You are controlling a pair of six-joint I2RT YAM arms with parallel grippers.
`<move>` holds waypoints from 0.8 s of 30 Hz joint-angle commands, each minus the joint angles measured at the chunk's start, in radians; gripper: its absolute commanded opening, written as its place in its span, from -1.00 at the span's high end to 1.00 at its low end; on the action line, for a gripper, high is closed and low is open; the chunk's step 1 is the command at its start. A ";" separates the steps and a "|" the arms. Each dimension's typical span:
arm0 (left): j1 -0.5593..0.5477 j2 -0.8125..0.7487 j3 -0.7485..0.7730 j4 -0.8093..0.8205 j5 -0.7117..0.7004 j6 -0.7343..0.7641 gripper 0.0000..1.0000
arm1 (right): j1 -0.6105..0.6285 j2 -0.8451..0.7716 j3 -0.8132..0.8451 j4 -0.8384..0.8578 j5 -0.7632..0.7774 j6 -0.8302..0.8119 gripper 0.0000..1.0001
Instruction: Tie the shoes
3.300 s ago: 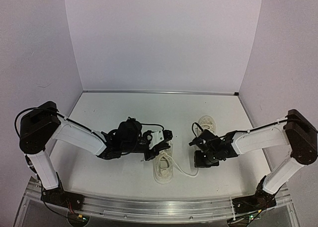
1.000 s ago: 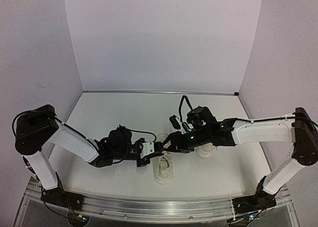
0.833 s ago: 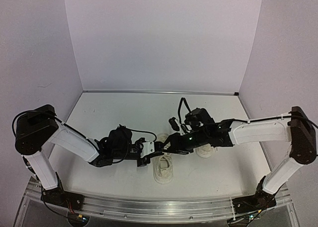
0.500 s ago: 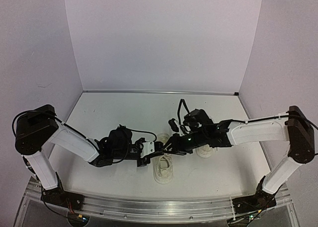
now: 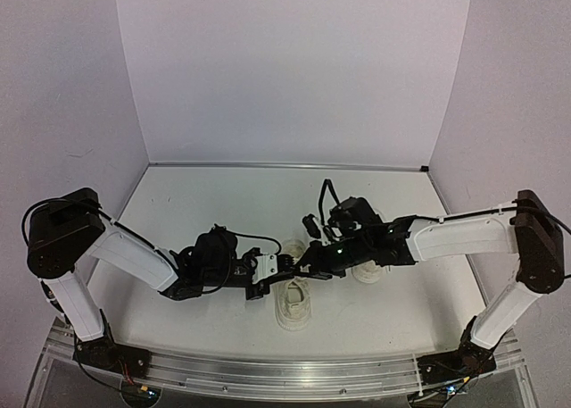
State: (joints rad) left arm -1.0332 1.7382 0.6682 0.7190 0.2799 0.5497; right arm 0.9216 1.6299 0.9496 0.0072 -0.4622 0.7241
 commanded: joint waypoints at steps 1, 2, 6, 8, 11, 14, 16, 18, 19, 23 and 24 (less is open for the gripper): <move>0.004 -0.014 0.037 0.018 -0.029 -0.023 0.93 | 0.010 -0.016 -0.005 0.024 -0.006 0.001 1.00; 0.007 -0.023 0.037 0.000 -0.041 -0.027 0.82 | 0.011 -0.018 -0.005 0.022 -0.001 0.001 1.00; 0.066 -0.108 0.042 -0.159 0.000 -0.052 0.41 | 0.011 -0.020 0.000 0.013 0.018 -0.005 1.00; 0.114 -0.164 0.039 -0.241 0.035 -0.077 0.27 | 0.011 -0.018 0.004 0.007 0.023 -0.007 1.00; 0.179 -0.225 0.051 -0.383 0.037 -0.072 0.21 | 0.011 -0.014 0.011 0.002 0.027 -0.013 1.00; 0.210 -0.211 0.125 -0.578 -0.015 -0.042 0.21 | 0.010 -0.010 0.018 -0.004 0.028 -0.017 1.00; 0.235 -0.171 0.167 -0.689 -0.005 -0.037 0.21 | 0.011 -0.008 0.022 -0.007 0.029 -0.019 1.00; 0.251 -0.132 0.197 -0.745 0.007 -0.032 0.21 | 0.011 -0.008 0.026 -0.007 0.029 -0.022 1.00; 0.256 -0.117 0.207 -0.765 0.012 -0.030 0.21 | 0.010 -0.008 0.028 -0.007 0.029 -0.023 1.00; 0.264 -0.046 0.260 -0.859 0.045 -0.015 0.21 | 0.010 -0.008 0.033 -0.031 0.034 -0.026 1.00; 0.265 -0.029 0.275 -0.882 0.055 -0.010 0.20 | 0.010 -0.008 0.034 -0.034 0.035 -0.027 1.00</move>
State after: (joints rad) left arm -0.7745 1.6486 0.8695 0.0133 0.2868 0.5076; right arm 0.9264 1.6299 0.9491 -0.0061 -0.4501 0.7133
